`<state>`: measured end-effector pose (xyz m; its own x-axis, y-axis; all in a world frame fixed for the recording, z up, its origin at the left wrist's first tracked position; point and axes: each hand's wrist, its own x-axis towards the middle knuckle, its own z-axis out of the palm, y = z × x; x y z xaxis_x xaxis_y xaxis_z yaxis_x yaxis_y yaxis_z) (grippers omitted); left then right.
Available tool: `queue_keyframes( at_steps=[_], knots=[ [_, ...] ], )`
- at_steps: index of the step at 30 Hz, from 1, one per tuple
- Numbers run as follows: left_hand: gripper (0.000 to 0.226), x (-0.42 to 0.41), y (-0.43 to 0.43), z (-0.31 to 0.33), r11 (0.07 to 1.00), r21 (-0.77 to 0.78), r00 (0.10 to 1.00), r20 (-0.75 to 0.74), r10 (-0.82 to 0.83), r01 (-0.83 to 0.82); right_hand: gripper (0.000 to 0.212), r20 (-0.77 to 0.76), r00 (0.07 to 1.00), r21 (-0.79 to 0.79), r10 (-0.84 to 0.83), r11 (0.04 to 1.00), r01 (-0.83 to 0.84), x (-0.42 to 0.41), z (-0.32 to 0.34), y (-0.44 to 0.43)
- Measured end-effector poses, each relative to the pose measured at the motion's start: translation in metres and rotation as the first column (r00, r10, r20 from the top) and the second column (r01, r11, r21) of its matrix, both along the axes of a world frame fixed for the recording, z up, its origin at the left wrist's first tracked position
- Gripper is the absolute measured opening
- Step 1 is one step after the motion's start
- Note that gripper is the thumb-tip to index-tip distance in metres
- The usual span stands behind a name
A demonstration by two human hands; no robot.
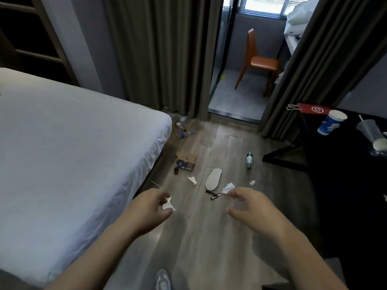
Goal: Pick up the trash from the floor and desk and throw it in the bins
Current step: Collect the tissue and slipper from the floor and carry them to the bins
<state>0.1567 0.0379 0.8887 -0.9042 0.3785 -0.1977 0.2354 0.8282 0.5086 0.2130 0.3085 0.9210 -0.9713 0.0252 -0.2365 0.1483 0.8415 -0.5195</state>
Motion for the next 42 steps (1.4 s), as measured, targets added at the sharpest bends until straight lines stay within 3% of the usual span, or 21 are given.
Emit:
queue_keyframes(
  at_steps=[10, 21, 23, 30, 35, 42],
  knots=[
    [0.025, -0.142, 0.012, -0.018, 1.0, 0.016, 0.999, 0.048, 0.015, -0.016, 0.043, 0.119, 0.993, -0.018, 0.014, 1.0, -0.012, -0.151, -0.041, 0.011],
    [0.034, -0.302, 0.094, -0.086, 0.986, -0.111, 0.981, 0.138, 0.139, -0.125, 0.038, 0.2, 0.971, -0.038, 0.129, 0.992, -0.124, -0.342, -0.117, 0.109],
    [0.037, -0.33, 0.108, -0.113, 0.982, -0.147, 0.973, 0.178, 0.147, -0.121, 0.03, 0.225, 0.963, 0.01, 0.15, 0.988, -0.156, -0.378, -0.138, 0.131],
    [0.039, -0.413, 0.118, -0.228, 0.939, -0.231, 0.921, 0.238, 0.307, -0.253, 0.035, 0.259, 0.955, 0.075, 0.143, 0.983, -0.167, -0.469, -0.244, 0.16],
    [0.048, -0.446, 0.108, -0.341, 0.923, -0.29, 0.897, 0.287, 0.337, -0.253, 0.027, 0.273, 0.946, 0.049, 0.175, 0.98, -0.195, -0.499, -0.358, 0.148],
    [0.049, -0.467, 0.086, -0.519, 0.928, -0.329, 0.911, 0.303, 0.281, -0.176, 0.038, 0.376, 0.909, 0.045, 0.179, 0.976, -0.211, -0.535, -0.548, 0.116]
  ],
)
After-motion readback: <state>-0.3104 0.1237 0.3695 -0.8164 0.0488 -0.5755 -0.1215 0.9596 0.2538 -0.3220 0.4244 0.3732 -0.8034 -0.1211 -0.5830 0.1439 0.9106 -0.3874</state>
